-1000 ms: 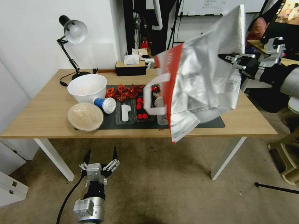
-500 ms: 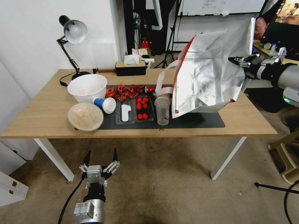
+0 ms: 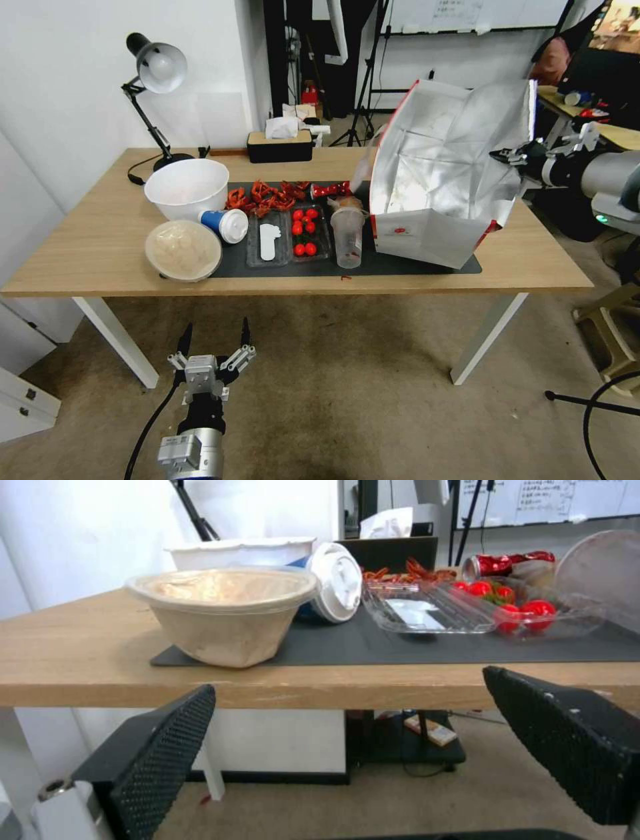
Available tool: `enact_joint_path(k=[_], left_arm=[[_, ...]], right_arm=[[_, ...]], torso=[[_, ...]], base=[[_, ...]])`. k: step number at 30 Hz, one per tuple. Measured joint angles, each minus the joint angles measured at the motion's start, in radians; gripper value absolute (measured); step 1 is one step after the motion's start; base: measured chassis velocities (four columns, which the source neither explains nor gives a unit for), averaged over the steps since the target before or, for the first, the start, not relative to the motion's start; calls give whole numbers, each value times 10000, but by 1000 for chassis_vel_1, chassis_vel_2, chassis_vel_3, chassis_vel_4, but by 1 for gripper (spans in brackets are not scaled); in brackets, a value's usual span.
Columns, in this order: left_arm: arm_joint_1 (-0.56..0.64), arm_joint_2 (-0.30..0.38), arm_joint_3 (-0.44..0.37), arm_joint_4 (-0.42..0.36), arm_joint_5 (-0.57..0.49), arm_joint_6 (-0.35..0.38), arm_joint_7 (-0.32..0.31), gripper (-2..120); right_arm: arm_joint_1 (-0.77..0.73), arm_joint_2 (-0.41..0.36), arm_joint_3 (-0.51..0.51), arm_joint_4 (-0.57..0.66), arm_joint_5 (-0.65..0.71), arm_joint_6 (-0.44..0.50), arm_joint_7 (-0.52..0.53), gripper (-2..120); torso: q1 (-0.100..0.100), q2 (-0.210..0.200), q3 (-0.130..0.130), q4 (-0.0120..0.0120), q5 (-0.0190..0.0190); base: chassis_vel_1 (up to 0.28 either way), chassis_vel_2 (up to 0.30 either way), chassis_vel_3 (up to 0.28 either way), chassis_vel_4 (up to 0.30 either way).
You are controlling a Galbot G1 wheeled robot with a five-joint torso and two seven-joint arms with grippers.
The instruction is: Pick up the food delivery bag from the floor and place it on the table.
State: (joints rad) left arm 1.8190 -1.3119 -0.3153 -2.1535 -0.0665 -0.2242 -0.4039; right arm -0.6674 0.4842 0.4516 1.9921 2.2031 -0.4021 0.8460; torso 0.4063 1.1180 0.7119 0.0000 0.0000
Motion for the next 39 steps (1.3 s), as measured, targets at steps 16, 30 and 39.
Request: enact_joint_path(k=[16,30,39], left_arm=[[-84,-11,2,81,-29,-30,-11,100],[-128,0,-2,128,-87,13,-21,100],[-121,-14,-3,126,-101,23,-27,100]], right_arm=[[341,-22,-368,-313,-204,-367,279,0],[651,5,-781,-703,-456,-689,275,6],[905,55,-1151,-894,-783,-736,28,39]], torso=[[-1,0,0,0,-1],[-1,-1,0,0,-1],[-1,-1,0,0,0]], base=[[0,0,0,0],[0,0,0,0],[0,0,0,0]])
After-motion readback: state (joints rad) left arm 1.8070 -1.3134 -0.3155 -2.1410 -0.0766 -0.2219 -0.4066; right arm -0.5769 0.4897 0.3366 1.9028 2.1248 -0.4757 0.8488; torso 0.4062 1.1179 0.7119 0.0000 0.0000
